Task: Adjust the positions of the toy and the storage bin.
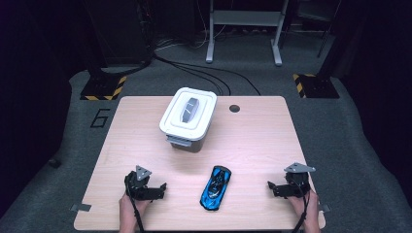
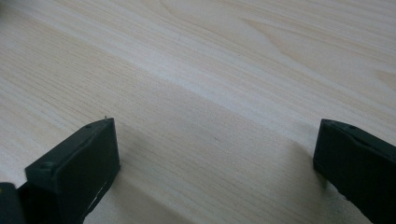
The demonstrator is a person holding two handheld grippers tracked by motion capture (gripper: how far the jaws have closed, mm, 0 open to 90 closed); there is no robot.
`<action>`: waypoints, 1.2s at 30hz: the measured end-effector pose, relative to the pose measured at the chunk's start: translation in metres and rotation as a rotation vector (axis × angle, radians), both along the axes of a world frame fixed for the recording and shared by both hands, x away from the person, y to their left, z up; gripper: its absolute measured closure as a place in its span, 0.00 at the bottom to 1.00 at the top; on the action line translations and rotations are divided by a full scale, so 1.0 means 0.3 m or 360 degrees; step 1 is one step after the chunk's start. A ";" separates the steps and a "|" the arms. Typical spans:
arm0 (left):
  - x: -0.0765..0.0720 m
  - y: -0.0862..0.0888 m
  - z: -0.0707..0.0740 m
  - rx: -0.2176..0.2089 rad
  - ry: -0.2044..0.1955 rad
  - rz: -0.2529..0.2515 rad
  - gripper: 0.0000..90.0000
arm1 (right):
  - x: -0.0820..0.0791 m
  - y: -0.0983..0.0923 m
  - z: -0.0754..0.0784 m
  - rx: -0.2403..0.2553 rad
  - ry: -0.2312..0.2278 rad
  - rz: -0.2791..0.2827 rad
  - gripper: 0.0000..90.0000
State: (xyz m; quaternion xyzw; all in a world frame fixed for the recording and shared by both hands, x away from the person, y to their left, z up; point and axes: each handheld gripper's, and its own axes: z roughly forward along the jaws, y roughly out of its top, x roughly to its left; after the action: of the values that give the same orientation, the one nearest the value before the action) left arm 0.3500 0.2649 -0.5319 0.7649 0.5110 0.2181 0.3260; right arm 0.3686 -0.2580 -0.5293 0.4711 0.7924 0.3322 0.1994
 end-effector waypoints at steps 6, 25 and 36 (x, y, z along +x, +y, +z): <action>-0.001 -0.001 0.000 0.0000 0.0001 0.0005 0.00 | 0.001 0.000 0.000 0.0002 0.0001 -0.0003 0.00; -0.005 -0.005 0.000 -0.0006 0.0003 0.0033 0.00 | 0.001 0.001 0.000 0.0002 0.0000 -0.0002 0.00; -0.007 -0.010 0.006 -0.0018 0.0011 0.0062 0.00 | 0.001 0.001 0.001 -0.0001 0.0000 -0.0004 0.00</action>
State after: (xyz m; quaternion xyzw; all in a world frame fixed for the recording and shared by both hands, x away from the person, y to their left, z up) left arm 0.3480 0.2618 -0.5300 0.7536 0.5281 0.2189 0.3244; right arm 0.3688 -0.2576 -0.5291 0.4721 0.7919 0.3316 0.2000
